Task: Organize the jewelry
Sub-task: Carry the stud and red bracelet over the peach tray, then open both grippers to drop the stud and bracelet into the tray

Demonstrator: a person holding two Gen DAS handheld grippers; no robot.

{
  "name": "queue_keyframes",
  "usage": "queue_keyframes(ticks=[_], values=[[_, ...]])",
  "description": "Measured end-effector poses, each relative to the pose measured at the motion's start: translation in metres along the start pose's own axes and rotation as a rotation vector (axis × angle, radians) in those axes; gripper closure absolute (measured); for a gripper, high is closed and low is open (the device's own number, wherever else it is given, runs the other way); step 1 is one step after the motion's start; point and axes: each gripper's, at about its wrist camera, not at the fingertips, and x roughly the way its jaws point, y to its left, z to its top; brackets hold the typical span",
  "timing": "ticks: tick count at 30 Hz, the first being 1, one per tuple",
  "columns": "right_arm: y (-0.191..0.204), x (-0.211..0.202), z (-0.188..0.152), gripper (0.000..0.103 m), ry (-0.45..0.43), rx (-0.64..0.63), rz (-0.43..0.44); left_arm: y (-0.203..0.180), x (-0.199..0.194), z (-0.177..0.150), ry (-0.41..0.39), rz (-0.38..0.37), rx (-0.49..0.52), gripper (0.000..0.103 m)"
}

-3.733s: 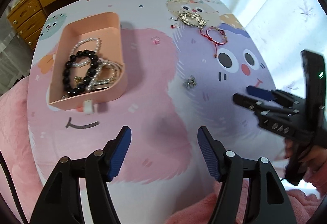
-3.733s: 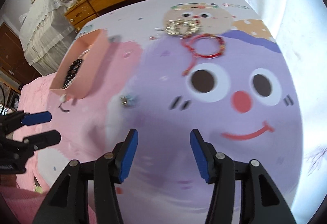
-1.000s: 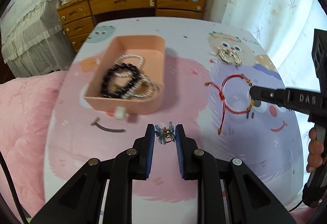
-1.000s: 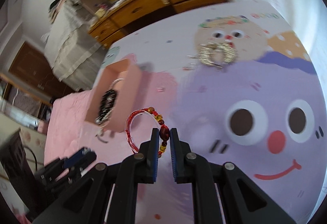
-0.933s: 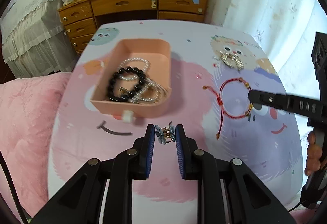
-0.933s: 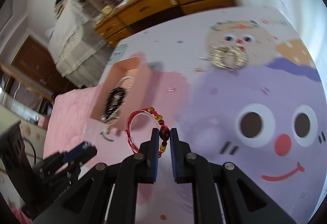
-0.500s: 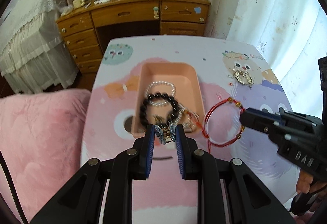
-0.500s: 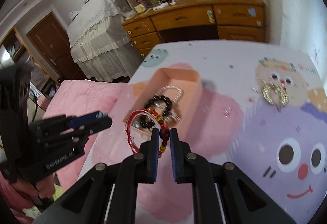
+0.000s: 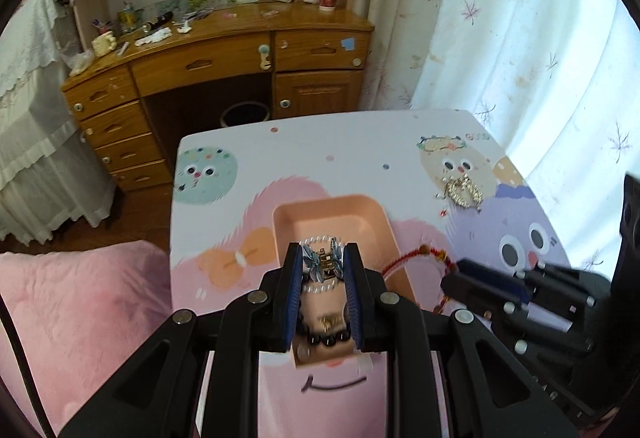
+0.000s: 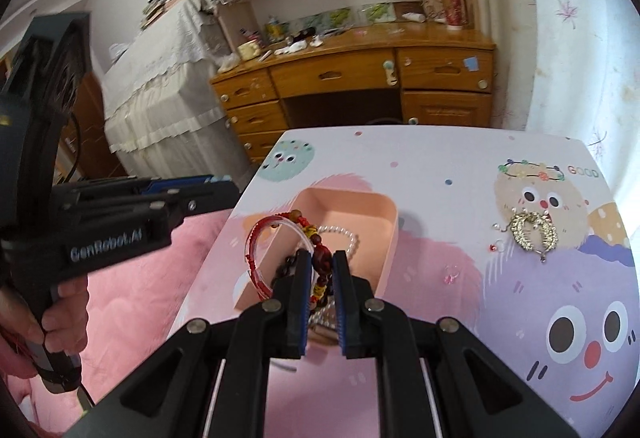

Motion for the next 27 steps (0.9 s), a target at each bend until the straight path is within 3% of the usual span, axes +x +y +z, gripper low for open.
queue_keyframes(ticks=[8, 10, 11, 12, 14, 19, 27], values=[[0.008, 0.016, -0.001, 0.091, 0.0, 0.039, -0.067, 0.006, 0.021, 0.022, 0.01, -0.093, 0.01, 0.083], [0.005, 0.023, -0.004, 0.073, 0.049, 0.069, -0.077, 0.006, 0.027, 0.022, 0.041, -0.096, 0.008, 0.057], [0.004, 0.027, -0.007, 0.061, 0.076, 0.094, -0.079, 0.007, 0.029, 0.021, 0.051, -0.097, 0.005, 0.05], [0.002, 0.026, -0.01, 0.06, 0.076, 0.119, -0.069, 0.007, 0.03, 0.02, 0.054, -0.1, 0.005, 0.047], [0.002, 0.021, -0.014, 0.06, 0.06, 0.143, -0.063, 0.006, 0.029, 0.017, 0.057, -0.111, 0.018, 0.046], [-0.003, 0.014, -0.023, 0.053, 0.073, 0.159, -0.11, 0.006, 0.027, 0.013, 0.068, -0.104, 0.043, 0.034], [-0.02, 0.013, -0.054, 0.042, 0.192, 0.249, -0.166, -0.001, 0.036, -0.018, 0.198, -0.087, 0.073, 0.024]])
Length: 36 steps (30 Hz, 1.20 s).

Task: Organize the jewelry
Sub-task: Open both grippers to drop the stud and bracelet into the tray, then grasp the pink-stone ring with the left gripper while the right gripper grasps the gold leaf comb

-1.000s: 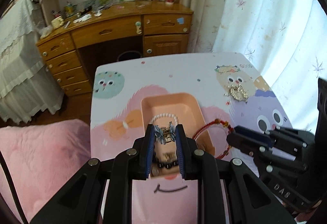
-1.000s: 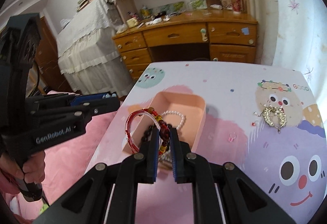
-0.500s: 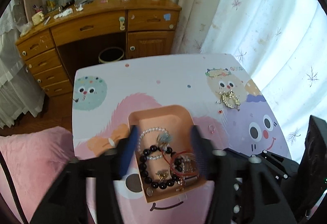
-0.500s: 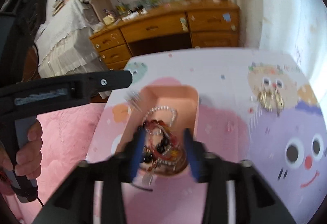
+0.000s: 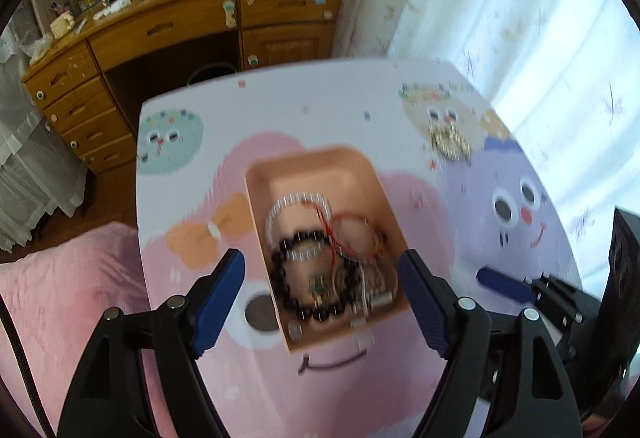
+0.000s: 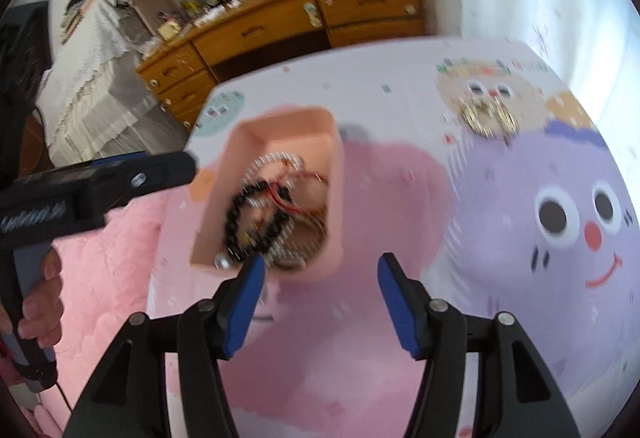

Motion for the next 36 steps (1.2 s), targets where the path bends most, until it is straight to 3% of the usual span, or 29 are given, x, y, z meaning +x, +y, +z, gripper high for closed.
queue_keyframes(ticks=[8, 14, 18, 21, 24, 29, 36], values=[[-0.041, -0.001, -0.029, 0.042, 0.116, 0.078, -0.088, -0.042, 0.01, -0.053, 0.182, -0.046, 0.087, 0.02], [-0.087, 0.002, -0.032, 0.041, 0.233, 0.216, -0.079, -0.083, 0.033, -0.086, 0.3, -0.044, 0.127, 0.02], [-0.125, -0.003, -0.023, 0.041, 0.252, 0.306, -0.06, -0.108, 0.049, -0.09, 0.352, -0.017, 0.12, 0.017], [-0.153, -0.002, -0.009, 0.041, 0.263, 0.345, -0.042, -0.126, 0.055, -0.086, 0.354, -0.012, 0.136, 0.014], [-0.178, 0.0, 0.009, 0.041, 0.28, 0.365, -0.025, -0.142, 0.061, -0.075, 0.337, 0.005, 0.121, 0.003], [-0.212, 0.008, 0.05, 0.041, 0.26, 0.36, 0.008, -0.168, 0.082, -0.054, 0.327, 0.048, 0.07, 0.003], [-0.235, 0.041, 0.12, 0.041, 0.227, 0.251, 0.038, -0.182, 0.106, -0.012, 0.237, 0.141, -0.031, 0.003]])
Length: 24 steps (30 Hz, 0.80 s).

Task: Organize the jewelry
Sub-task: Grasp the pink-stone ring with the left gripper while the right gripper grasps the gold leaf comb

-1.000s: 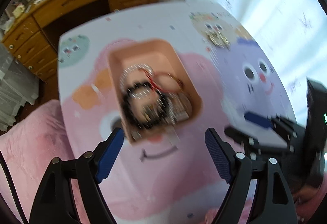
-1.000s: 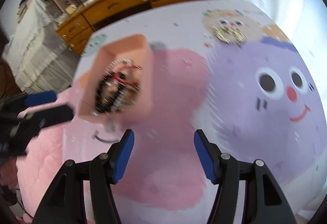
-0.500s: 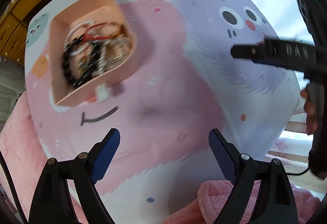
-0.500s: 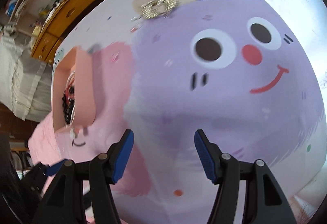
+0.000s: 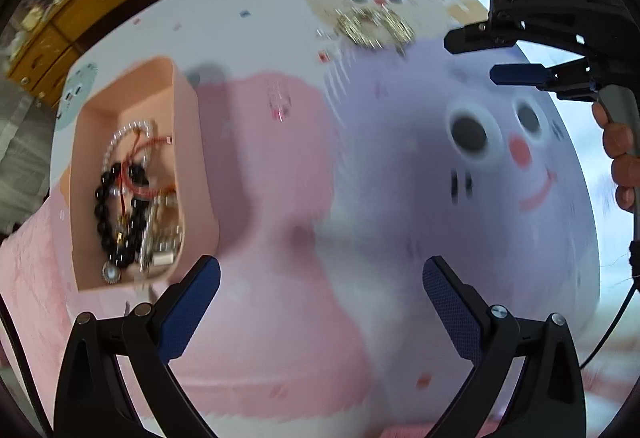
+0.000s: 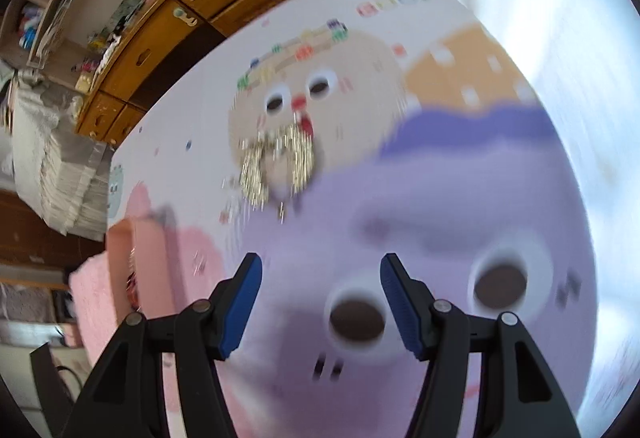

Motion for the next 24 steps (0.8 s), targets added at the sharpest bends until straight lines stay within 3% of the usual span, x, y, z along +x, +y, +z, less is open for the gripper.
queue_keyframes(ticks=[5, 10, 13, 19, 24], values=[[0.011, 0.023, 0.034, 0.041, -0.004, -0.126, -0.048, -0.002, 0.014, 0.025, -0.003, 0.001, -0.076, 0.003], [0.024, 0.04, 0.035, 0.044, -0.029, -0.238, -0.064, -0.001, 0.023, 0.041, -0.06, 0.063, -0.134, 0.003], [0.027, 0.045, 0.034, 0.05, -0.054, -0.273, -0.064, 0.001, 0.031, 0.047, -0.074, 0.077, -0.167, 0.003], [0.032, 0.046, 0.033, 0.053, -0.104, -0.338, -0.078, 0.009, 0.047, 0.056, -0.107, 0.107, -0.2, 0.003], [0.04, 0.049, 0.028, 0.069, -0.128, -0.437, -0.165, 0.015, 0.056, 0.059, -0.155, 0.144, -0.219, 0.009]])
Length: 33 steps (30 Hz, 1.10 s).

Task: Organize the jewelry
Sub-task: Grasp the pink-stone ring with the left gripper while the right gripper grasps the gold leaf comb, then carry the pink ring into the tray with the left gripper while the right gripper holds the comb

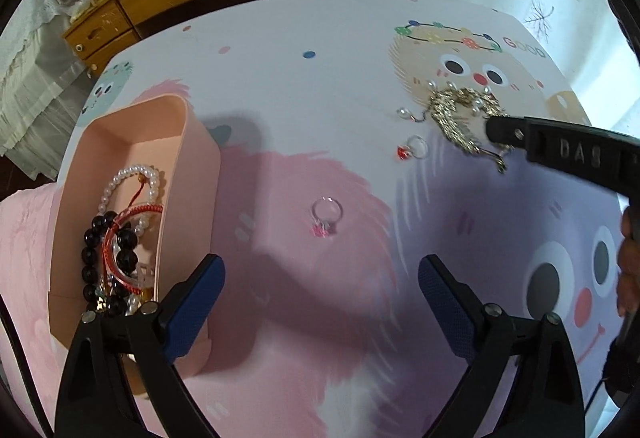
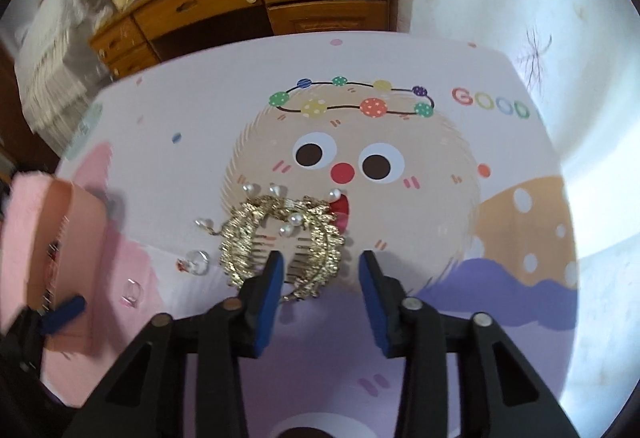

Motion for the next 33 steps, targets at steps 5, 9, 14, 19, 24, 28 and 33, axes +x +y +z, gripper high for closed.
queue_keyframes(ticks=[5, 9, 14, 19, 24, 28, 33], values=[[0.004, -0.001, -0.004, 0.08, -0.028, -0.075, 0.006, -0.005, 0.005, 0.005, -0.034, 0.017, 0.03, 0.018], [-0.003, -0.001, -0.003, 0.087, -0.02, -0.049, 0.031, -0.006, 0.006, 0.009, -0.071, 0.017, 0.051, 0.026], [-0.01, -0.002, -0.006, 0.089, 0.005, -0.019, 0.072, -0.006, 0.005, 0.015, -0.075, -0.059, 0.053, 0.062], [-0.014, -0.005, -0.012, 0.089, 0.013, -0.01, 0.072, -0.007, 0.006, 0.017, -0.071, -0.101, 0.051, 0.091], [-0.024, -0.008, -0.016, 0.089, 0.021, 0.041, 0.102, -0.002, 0.002, 0.017, -0.056, -0.117, 0.053, 0.099], [-0.034, -0.015, -0.016, 0.096, 0.008, 0.099, 0.147, 0.003, -0.005, 0.016, -0.054, -0.131, 0.057, 0.099], [-0.041, -0.026, -0.015, 0.103, -0.012, 0.138, 0.144, 0.01, -0.016, 0.015, -0.056, -0.167, 0.034, 0.099]])
